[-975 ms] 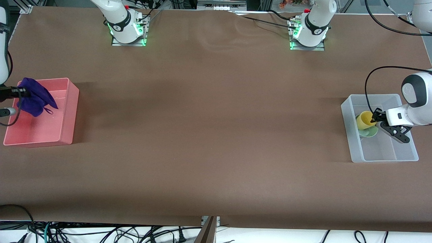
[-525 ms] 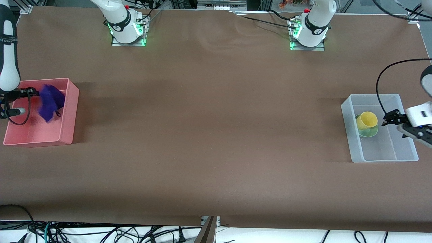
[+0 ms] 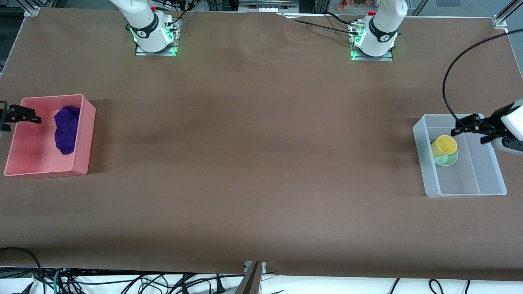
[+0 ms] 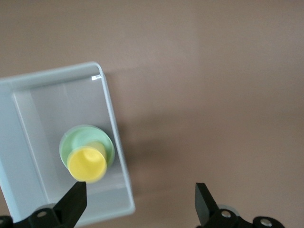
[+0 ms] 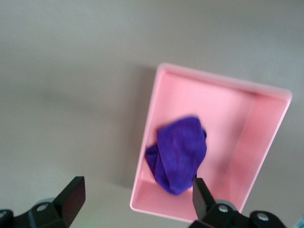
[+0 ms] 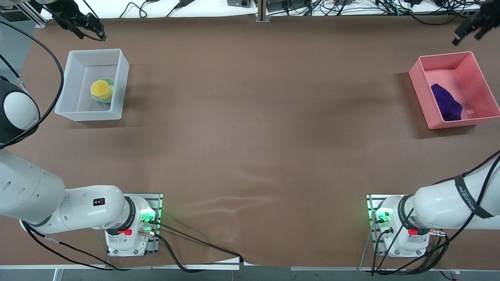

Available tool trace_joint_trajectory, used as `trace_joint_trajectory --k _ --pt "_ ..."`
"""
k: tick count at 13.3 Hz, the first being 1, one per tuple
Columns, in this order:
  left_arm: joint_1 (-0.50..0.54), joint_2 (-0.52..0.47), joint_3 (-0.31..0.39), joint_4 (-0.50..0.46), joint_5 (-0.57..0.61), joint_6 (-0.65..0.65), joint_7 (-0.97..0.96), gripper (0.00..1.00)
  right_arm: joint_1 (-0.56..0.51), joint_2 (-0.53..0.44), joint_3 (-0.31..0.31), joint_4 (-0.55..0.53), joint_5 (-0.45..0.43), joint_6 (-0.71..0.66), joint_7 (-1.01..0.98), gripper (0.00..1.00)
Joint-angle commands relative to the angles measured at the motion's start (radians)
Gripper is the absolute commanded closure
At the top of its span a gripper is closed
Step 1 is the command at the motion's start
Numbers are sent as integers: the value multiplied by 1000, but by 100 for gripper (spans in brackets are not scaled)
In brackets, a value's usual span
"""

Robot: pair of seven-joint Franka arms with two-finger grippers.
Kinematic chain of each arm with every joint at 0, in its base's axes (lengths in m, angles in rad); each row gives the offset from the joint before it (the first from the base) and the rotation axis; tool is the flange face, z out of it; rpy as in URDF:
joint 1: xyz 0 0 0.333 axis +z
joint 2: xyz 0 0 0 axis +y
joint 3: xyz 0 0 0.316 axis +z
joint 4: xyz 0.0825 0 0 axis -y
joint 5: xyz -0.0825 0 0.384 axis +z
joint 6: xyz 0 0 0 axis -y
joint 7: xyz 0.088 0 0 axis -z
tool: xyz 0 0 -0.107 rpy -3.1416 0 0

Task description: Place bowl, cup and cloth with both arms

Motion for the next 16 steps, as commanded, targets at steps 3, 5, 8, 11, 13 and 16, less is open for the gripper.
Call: trace_joint_trajectory --k 3,5,8,11,13,16 --pt "-68 -65 -48 147 26 -267 -307 0 -7 -86 104 70 -57 49 4 0" --pt "-77 -85 -90 152 23 -292 -364 0 -7 -101 144 67 -69 27 23 0" --pt "-108 -171 -97 29 51 -201 -361 0 -8 -130 224 69 -57 -133 408 0" --pt "-108 -214 -97 -44 54 -150 -358 0 -10 -137 279 70 -60 -187 426 0" --pt "-108 -214 -95 -46 61 -150 -358 0 -10 -135 272 72 -60 -187 422 0" --pt "-108 -214 -95 -46 75 -150 -358 0 -12 -135 267 72 -63 -185 415 0"
